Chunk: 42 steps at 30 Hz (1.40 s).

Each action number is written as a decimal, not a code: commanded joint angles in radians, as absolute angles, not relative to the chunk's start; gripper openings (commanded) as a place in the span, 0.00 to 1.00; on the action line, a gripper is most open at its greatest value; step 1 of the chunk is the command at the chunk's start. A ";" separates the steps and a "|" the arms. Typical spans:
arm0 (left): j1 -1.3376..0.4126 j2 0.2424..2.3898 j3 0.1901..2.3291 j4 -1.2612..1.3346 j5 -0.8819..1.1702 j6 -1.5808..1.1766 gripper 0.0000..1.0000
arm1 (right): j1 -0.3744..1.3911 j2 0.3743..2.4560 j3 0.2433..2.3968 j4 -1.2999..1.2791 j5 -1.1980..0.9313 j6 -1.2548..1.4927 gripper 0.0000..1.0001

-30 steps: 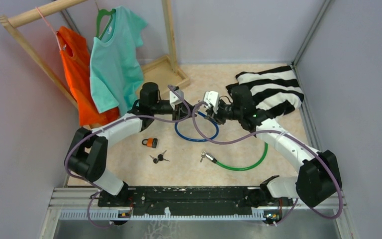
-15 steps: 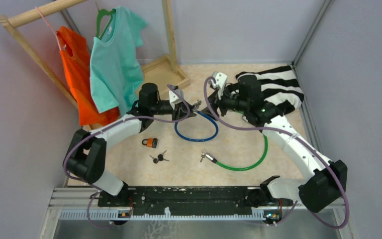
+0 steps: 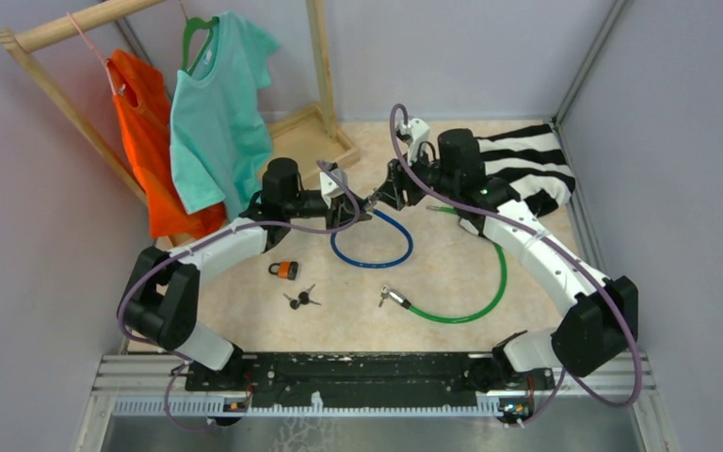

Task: Lock with the key
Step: Lock the lock.

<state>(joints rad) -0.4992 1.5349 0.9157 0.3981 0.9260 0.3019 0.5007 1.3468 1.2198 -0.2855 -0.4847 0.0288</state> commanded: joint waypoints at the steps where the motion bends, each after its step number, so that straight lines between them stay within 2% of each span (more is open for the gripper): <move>1: -0.513 1.517 0.899 0.396 0.925 0.315 0.00 | 0.497 1.372 1.267 -0.262 -0.500 0.100 0.47; 19: -0.517 1.510 0.896 0.388 0.926 0.334 0.00 | 0.497 1.399 1.269 -0.240 -0.552 0.090 0.19; 33: -0.518 1.504 0.891 0.367 0.979 0.363 0.00 | 0.496 1.401 1.255 -0.235 -0.600 -0.111 0.10; 42: -0.517 1.495 0.891 0.333 1.050 0.386 0.00 | 0.458 1.422 1.256 -0.243 -0.754 -0.274 0.05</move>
<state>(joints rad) -0.5034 1.5230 0.9077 0.3759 0.9455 0.3599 0.4854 1.4014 1.2198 -0.2775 -0.6674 -0.1577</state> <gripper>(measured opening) 0.357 0.099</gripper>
